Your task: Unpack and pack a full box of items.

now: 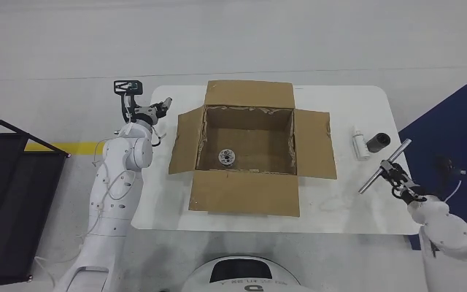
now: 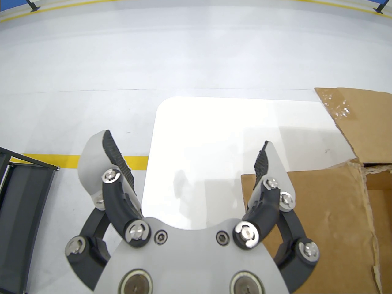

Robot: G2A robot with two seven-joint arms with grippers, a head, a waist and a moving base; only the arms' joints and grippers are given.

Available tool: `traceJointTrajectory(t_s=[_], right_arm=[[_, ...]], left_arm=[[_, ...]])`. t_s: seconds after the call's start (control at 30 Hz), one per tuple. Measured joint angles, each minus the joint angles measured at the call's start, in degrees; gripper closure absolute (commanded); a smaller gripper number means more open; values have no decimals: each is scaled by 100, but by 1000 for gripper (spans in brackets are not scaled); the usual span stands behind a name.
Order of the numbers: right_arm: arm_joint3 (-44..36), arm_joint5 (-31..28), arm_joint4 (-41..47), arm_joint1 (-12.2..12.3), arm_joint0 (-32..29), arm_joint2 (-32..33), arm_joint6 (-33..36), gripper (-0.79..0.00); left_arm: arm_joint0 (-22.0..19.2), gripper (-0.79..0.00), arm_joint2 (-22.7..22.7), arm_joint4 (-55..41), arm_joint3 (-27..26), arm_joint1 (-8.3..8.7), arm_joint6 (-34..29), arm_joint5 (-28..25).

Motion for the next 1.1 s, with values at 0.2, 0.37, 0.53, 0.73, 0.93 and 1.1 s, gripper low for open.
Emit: traceJointTrajectory(t_s=[0.2, 0.37, 0.53, 0.73, 0.93, 1.1], right_arm=[[228, 709, -299, 73, 439, -126, 834, 0], [393, 1072, -369, 88, 614, -181, 997, 0], [695, 1307, -463, 130, 927, -267, 1362, 0], [1229, 1239, -586, 189, 1403, -414, 1723, 0], [1557, 1333, -692, 232, 1695, -521, 1969, 0], [1796, 1405, -779, 267, 1928, -615, 2159, 0]], left_arm=[[0, -785, 0, 0, 0, 0, 0, 0], [0, -785, 0, 0, 0, 0, 0, 0], [0, -785, 0, 0, 0, 0, 0, 0], [0, -785, 0, 0, 0, 0, 0, 0], [0, -785, 0, 0, 0, 0, 0, 0], [0, -785, 0, 0, 0, 0, 0, 0]])
